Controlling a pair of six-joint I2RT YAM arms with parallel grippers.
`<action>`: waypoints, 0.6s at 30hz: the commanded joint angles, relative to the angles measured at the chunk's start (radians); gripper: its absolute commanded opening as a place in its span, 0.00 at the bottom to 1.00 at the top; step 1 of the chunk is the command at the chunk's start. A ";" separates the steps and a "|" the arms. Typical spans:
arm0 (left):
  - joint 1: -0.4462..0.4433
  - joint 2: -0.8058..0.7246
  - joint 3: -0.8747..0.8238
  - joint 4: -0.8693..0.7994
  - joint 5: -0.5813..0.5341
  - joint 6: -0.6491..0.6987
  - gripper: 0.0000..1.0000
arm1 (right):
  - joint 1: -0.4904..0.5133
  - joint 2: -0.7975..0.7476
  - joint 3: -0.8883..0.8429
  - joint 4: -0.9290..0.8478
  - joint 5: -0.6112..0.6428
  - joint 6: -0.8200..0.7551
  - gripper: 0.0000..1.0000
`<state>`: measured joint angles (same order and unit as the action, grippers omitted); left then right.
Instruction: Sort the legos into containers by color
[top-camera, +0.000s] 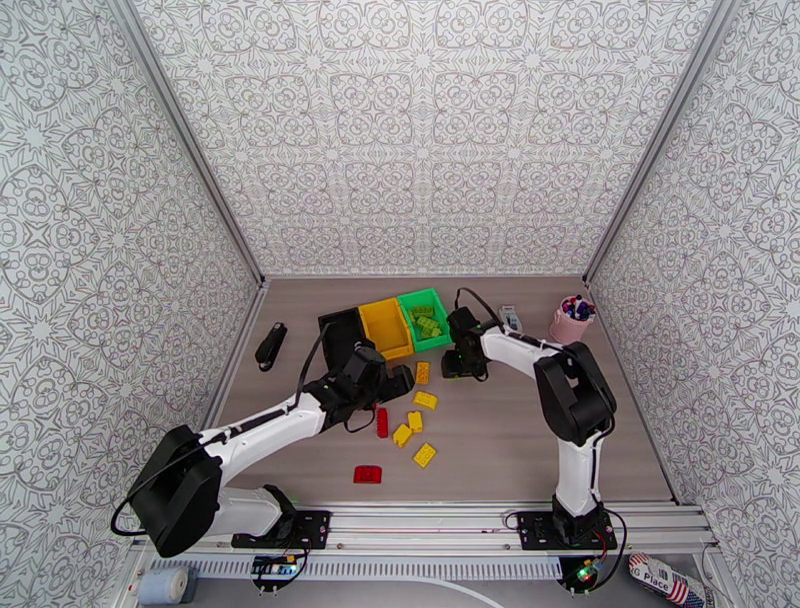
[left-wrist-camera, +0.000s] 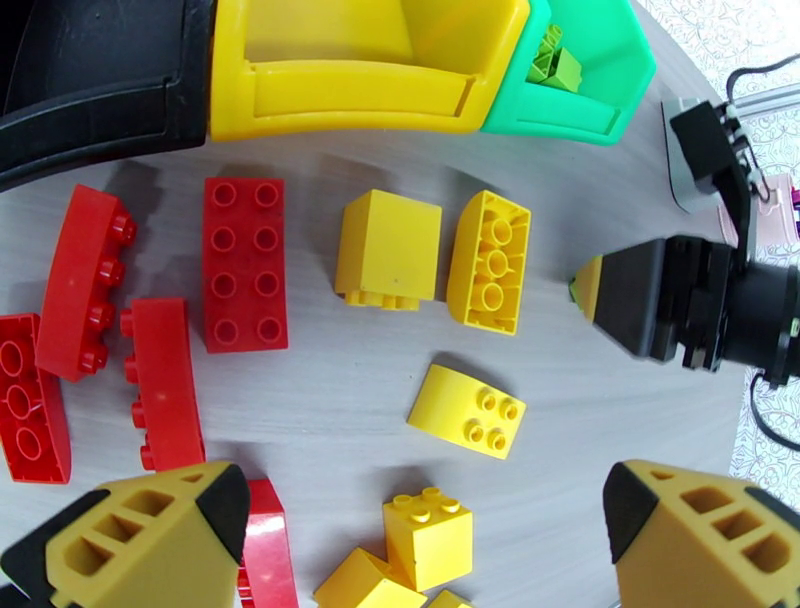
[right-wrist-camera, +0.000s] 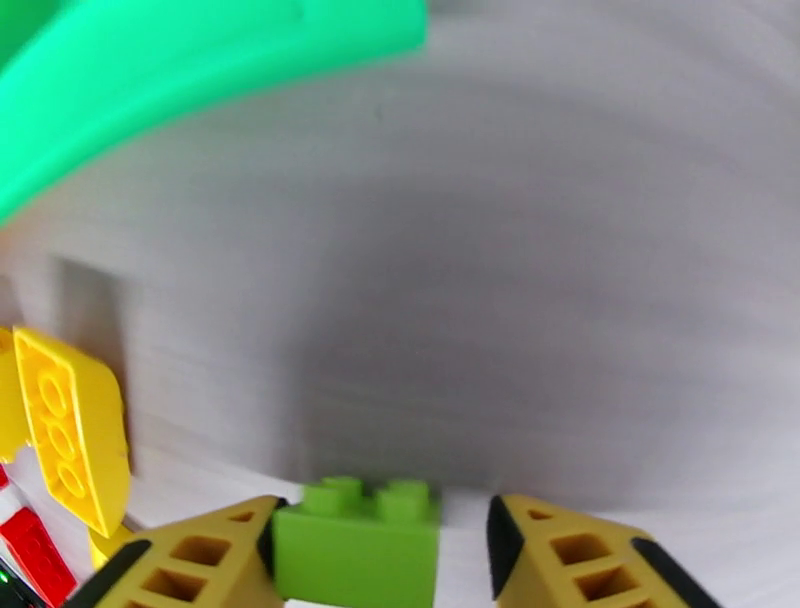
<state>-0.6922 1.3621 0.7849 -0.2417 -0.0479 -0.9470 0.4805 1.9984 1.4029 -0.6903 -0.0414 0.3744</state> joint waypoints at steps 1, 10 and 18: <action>0.002 -0.010 -0.007 0.016 0.000 -0.014 0.99 | -0.010 0.014 0.044 -0.029 0.006 -0.011 0.45; 0.040 -0.022 0.003 0.015 0.027 0.009 0.99 | -0.013 -0.041 0.081 -0.062 -0.029 -0.003 0.30; 0.097 -0.063 0.031 -0.031 0.048 0.052 0.99 | -0.021 -0.005 0.280 -0.104 -0.102 0.041 0.31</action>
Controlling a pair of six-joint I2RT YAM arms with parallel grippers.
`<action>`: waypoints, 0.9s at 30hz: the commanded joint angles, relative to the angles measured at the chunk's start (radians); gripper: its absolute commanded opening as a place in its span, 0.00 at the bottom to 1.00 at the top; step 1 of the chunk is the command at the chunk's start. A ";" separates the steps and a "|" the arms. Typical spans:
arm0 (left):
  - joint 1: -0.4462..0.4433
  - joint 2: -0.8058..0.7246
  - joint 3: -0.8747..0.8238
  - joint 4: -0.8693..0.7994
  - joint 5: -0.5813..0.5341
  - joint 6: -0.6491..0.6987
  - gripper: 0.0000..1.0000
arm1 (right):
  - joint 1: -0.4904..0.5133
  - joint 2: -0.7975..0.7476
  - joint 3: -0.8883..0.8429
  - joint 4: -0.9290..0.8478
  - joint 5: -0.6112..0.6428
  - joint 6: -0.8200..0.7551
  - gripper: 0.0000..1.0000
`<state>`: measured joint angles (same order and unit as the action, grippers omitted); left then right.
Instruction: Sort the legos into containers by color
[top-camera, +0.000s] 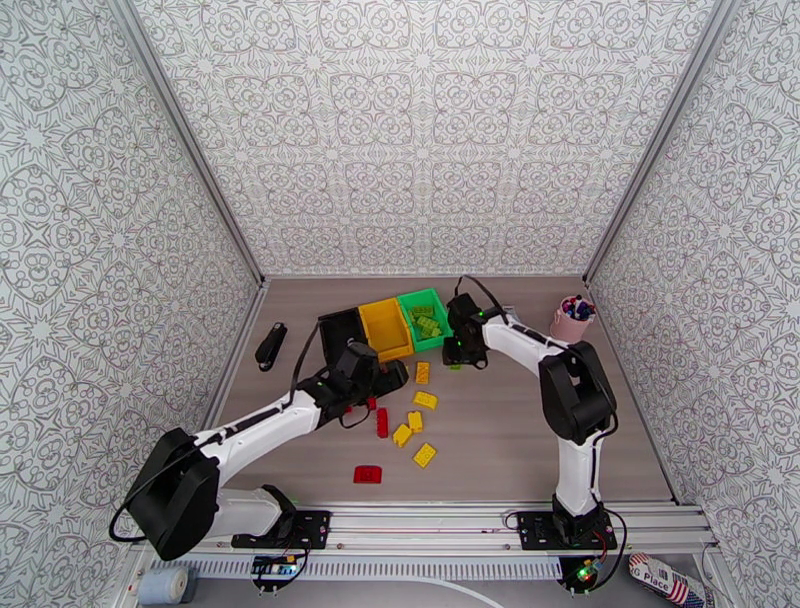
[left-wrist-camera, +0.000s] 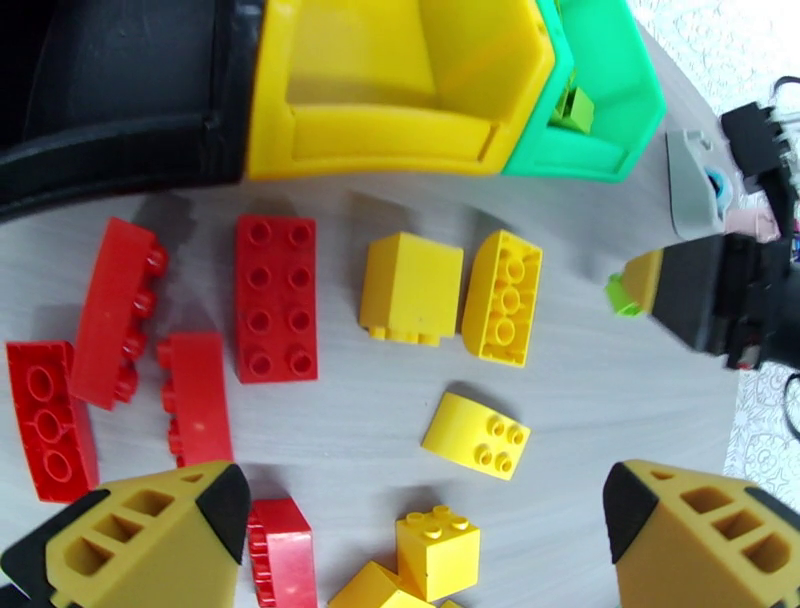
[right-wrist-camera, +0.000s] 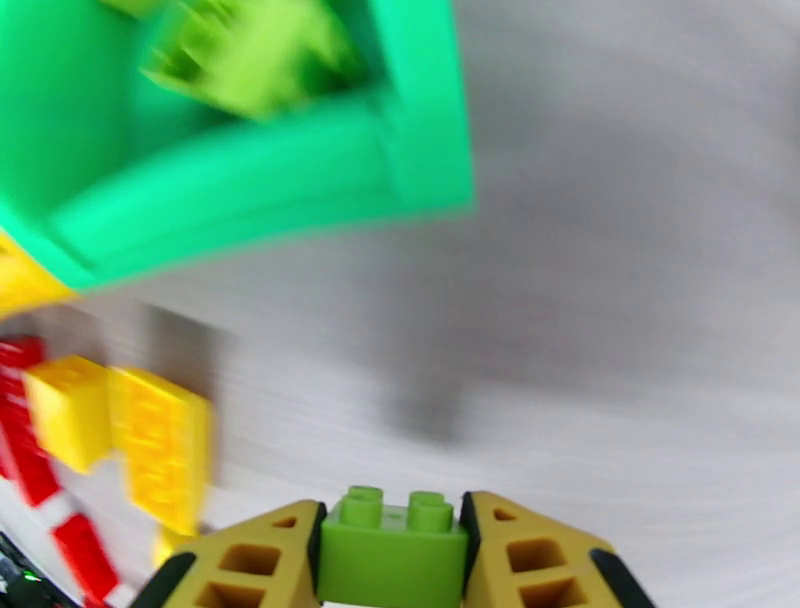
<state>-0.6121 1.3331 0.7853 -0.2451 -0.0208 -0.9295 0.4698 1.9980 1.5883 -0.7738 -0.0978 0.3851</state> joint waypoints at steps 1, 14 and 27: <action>0.021 -0.043 0.029 -0.035 0.021 0.036 0.99 | -0.012 0.015 0.134 -0.031 -0.051 0.036 0.31; 0.027 -0.175 -0.053 -0.107 0.004 0.018 0.99 | -0.035 0.354 0.758 -0.246 -0.069 0.086 0.59; -0.061 -0.120 0.007 -0.222 -0.039 0.114 0.95 | -0.033 -0.017 0.182 -0.041 -0.112 0.047 0.66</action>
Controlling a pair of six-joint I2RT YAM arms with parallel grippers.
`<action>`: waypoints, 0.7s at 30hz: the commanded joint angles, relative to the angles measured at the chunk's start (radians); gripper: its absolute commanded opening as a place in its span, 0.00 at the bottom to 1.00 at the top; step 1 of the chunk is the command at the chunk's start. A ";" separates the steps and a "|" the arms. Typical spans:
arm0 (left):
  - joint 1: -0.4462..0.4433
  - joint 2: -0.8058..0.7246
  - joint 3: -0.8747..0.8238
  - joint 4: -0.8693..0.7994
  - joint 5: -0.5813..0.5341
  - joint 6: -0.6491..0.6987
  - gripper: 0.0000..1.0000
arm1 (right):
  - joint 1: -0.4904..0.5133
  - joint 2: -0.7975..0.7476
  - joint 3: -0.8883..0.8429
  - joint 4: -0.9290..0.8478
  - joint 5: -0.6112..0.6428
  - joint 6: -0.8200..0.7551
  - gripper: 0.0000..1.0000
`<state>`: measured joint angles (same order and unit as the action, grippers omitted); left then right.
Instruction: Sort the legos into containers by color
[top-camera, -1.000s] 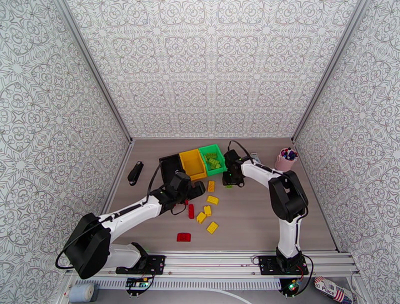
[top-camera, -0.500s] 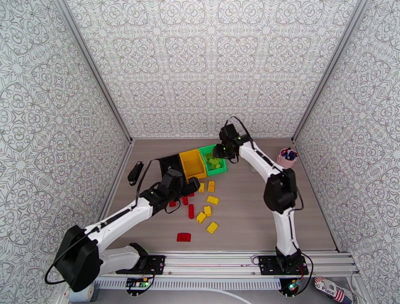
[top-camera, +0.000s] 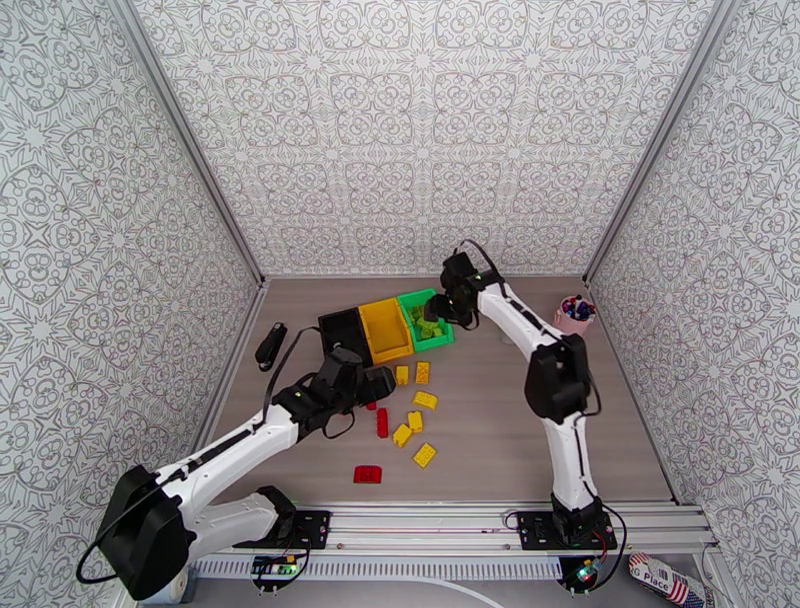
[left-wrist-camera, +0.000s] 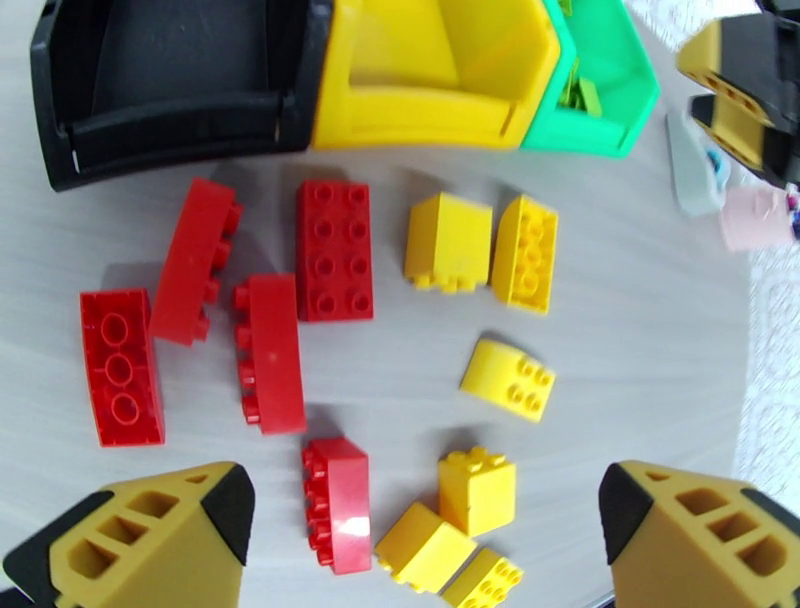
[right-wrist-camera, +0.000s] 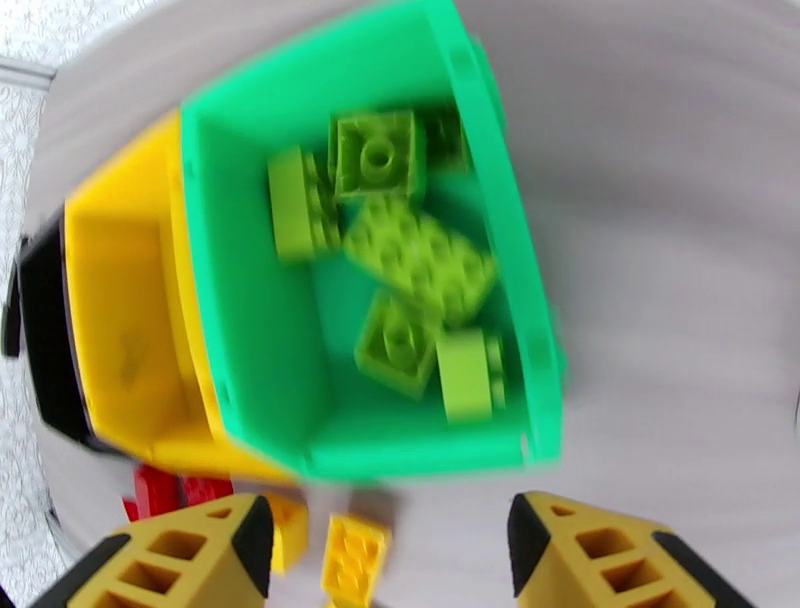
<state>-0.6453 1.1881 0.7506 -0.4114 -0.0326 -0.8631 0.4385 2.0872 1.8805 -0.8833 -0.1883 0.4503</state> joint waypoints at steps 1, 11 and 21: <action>-0.042 0.036 0.052 -0.066 -0.032 0.053 0.94 | -0.002 -0.145 -0.171 0.085 -0.024 -0.019 0.66; -0.186 0.151 0.103 -0.113 -0.048 0.124 0.76 | -0.002 -0.456 -0.671 0.172 -0.027 -0.021 0.63; -0.286 0.348 0.209 -0.191 -0.076 0.227 0.67 | 0.026 -0.662 -0.991 0.252 -0.089 0.076 0.55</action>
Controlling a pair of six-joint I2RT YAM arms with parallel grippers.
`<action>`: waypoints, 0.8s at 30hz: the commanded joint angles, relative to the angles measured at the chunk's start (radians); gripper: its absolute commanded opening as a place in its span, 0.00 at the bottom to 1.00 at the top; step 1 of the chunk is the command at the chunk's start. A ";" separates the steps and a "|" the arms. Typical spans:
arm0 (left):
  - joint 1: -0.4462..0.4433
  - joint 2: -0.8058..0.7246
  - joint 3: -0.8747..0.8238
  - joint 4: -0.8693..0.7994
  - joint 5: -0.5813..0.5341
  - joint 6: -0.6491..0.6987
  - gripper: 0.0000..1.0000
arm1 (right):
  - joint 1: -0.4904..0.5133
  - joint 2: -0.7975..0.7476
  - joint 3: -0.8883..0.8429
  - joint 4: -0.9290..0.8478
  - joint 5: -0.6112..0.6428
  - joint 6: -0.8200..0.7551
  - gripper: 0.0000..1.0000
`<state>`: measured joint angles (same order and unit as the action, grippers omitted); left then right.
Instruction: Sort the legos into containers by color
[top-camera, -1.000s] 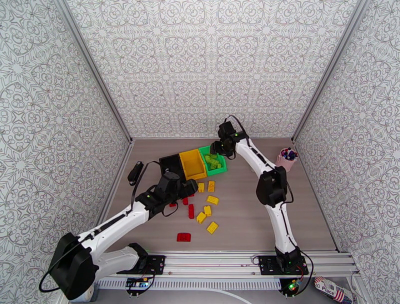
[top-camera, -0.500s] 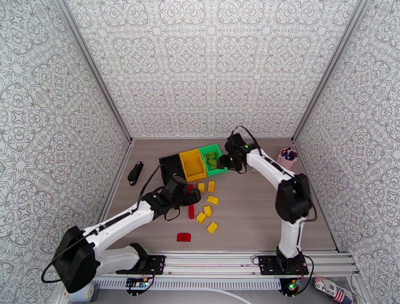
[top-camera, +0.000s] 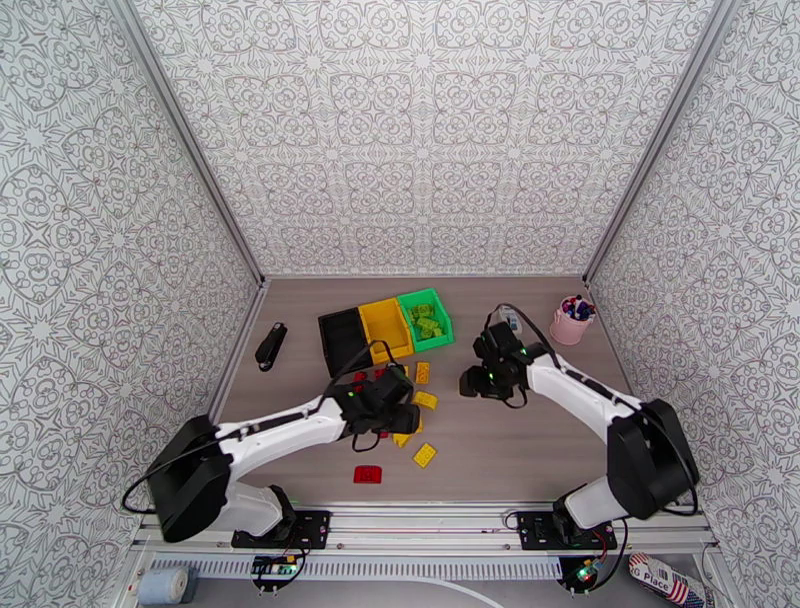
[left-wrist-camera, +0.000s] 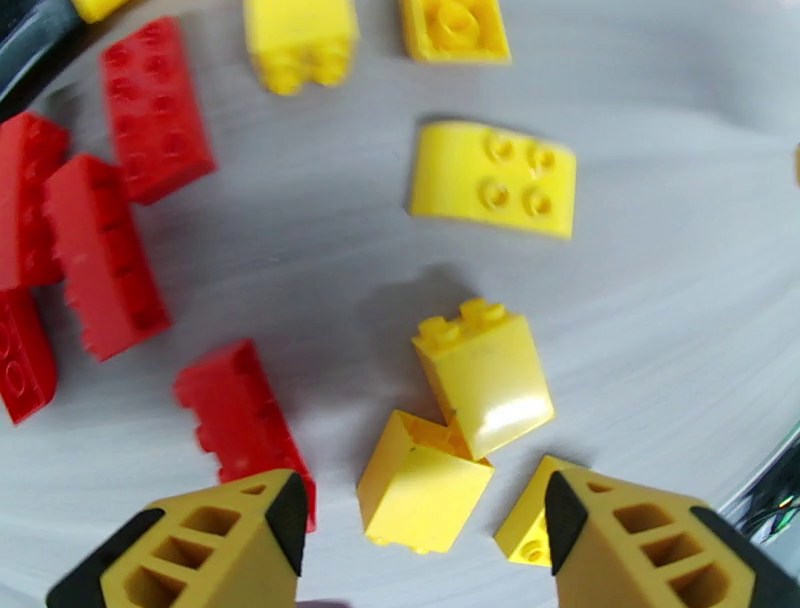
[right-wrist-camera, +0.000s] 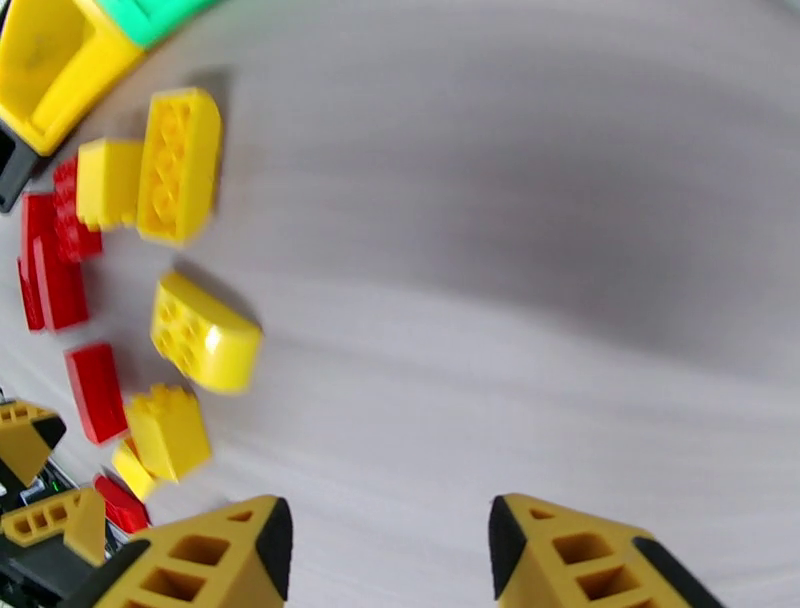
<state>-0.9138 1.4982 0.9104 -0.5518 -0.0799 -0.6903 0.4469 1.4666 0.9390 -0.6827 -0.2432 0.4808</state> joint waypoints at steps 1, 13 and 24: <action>-0.025 0.056 0.063 -0.058 -0.034 0.060 0.67 | 0.022 -0.054 -0.067 0.056 -0.036 0.055 0.55; -0.077 0.172 0.117 -0.133 -0.059 0.085 0.64 | 0.032 -0.110 -0.149 0.063 -0.039 0.084 0.55; -0.098 0.187 0.098 -0.140 -0.092 0.059 0.56 | 0.032 -0.094 -0.146 0.080 -0.050 0.094 0.54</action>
<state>-1.0035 1.6653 1.0107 -0.6708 -0.1436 -0.6273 0.4725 1.3754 0.8043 -0.6209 -0.2749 0.5549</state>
